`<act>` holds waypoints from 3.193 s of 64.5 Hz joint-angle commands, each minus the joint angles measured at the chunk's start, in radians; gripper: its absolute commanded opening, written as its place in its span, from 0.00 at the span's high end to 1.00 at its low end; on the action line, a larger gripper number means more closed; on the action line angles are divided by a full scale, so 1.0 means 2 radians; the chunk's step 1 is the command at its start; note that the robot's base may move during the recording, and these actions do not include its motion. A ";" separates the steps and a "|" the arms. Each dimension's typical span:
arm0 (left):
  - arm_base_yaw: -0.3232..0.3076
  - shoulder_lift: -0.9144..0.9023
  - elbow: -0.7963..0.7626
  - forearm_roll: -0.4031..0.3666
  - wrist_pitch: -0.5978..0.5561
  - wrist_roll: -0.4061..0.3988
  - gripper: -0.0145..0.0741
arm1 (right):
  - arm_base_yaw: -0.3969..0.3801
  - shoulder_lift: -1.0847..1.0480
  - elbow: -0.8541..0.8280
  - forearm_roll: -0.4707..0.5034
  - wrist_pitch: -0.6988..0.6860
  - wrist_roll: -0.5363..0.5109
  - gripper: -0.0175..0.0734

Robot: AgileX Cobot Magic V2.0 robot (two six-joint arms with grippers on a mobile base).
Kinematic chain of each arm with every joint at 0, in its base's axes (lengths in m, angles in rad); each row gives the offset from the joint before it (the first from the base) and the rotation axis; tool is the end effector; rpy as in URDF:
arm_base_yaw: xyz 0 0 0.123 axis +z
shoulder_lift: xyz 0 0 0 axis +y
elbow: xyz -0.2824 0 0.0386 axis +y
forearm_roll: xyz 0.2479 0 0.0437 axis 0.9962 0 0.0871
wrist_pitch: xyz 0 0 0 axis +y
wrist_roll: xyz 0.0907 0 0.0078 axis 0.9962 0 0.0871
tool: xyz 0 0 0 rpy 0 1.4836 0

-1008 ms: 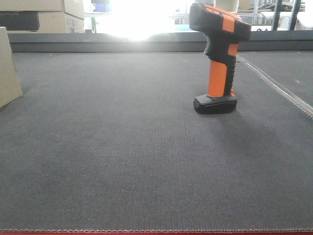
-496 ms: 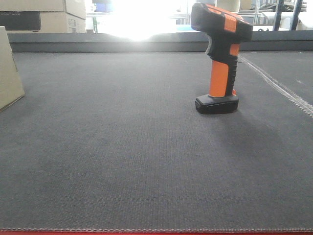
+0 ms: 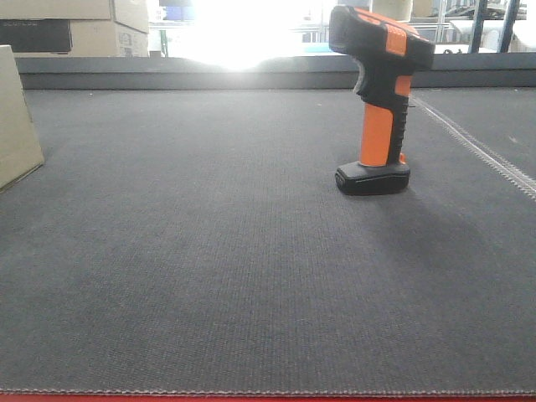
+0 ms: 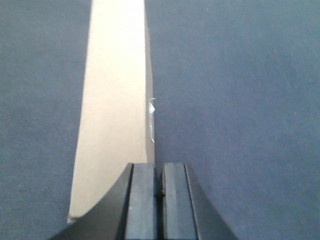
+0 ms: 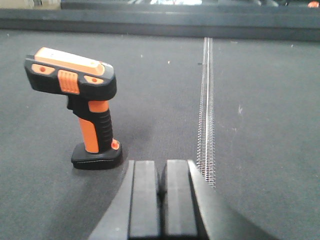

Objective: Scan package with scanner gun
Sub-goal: 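Place the tan box on the belt and open the left gripper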

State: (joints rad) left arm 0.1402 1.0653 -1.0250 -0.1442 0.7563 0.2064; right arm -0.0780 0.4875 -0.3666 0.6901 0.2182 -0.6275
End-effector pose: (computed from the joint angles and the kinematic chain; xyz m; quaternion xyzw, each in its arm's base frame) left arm 0.2146 0.0212 0.3637 0.0030 0.9067 0.0060 0.4217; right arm 0.1089 0.0042 0.2846 0.0062 0.7745 0.0450 0.6310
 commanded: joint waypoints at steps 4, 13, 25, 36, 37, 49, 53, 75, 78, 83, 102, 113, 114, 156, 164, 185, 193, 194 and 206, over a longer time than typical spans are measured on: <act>-0.003 -0.079 0.086 -0.005 -0.099 0.015 0.96 | -0.002 -0.048 0.019 -0.004 -0.005 0.000 0.98; -0.003 -0.162 0.167 -0.005 -0.172 0.018 0.96 | -0.002 -0.091 0.026 -0.004 0.008 0.000 0.98; -0.003 -0.263 0.249 -0.005 -0.249 0.018 0.96 | -0.002 -0.119 0.026 -0.004 0.008 0.000 0.98; -0.016 -0.315 0.281 -0.005 -0.252 0.018 0.96 | -0.002 -0.119 0.026 -0.004 0.008 0.000 0.98; -0.019 -0.318 0.282 -0.005 -0.252 0.018 0.96 | -0.002 -0.119 0.026 -0.004 0.008 0.000 0.98; -0.040 -0.332 0.286 -0.005 -0.247 0.018 0.96 | -0.002 -0.119 0.026 -0.004 0.008 0.000 0.98; -0.041 -0.332 0.286 -0.005 -0.245 0.018 0.96 | -0.002 -0.119 0.026 -0.004 0.008 0.000 0.98; -0.041 -0.332 0.286 -0.005 -0.265 0.018 0.96 | -0.002 -0.119 0.026 -0.004 0.008 0.000 0.98; -0.041 -0.332 0.286 -0.005 -0.268 0.018 0.96 | -0.002 -0.119 0.026 -0.004 0.008 0.000 0.98; -0.041 -0.332 0.286 -0.005 -0.270 0.018 0.96 | -0.002 -0.119 0.026 -0.004 0.008 0.000 0.98; -0.044 -0.338 0.287 -0.005 -0.268 -0.002 0.96 | -0.002 -0.119 0.026 -0.004 0.008 0.000 0.98; -0.059 -0.379 0.308 0.092 -0.271 -0.099 0.96 | -0.002 -0.119 0.026 -0.004 0.008 0.000 0.98; -0.059 -0.385 0.314 0.093 -0.272 -0.100 0.96 | -0.002 -0.119 0.026 -0.004 0.008 0.000 0.98; -0.059 -0.533 0.512 0.087 -0.369 -0.100 0.96 | -0.002 -0.120 0.026 -0.004 0.010 0.000 0.98; -0.059 -0.533 0.512 0.087 -0.375 -0.100 0.96 | -0.002 -0.120 0.026 -0.004 0.010 0.000 0.98; -0.059 -0.533 0.512 0.087 -0.375 -0.100 0.96 | -0.002 -0.120 0.026 -0.004 0.010 0.000 0.98; -0.059 -0.533 0.512 0.087 -0.375 -0.100 0.96 | -0.002 -0.120 0.026 -0.004 0.010 0.000 0.98; -0.059 -0.533 0.512 0.087 -0.375 -0.100 0.96 | -0.002 -0.120 0.026 -0.004 0.010 0.000 0.98; -0.059 -0.533 0.512 0.087 -0.375 -0.100 0.96 | -0.002 -0.120 0.026 -0.004 0.010 0.000 0.98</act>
State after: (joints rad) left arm 0.0294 0.0060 0.0013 0.0321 0.0246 0.0138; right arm -0.0780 0.2530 -0.3163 0.6901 0.2530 -0.6275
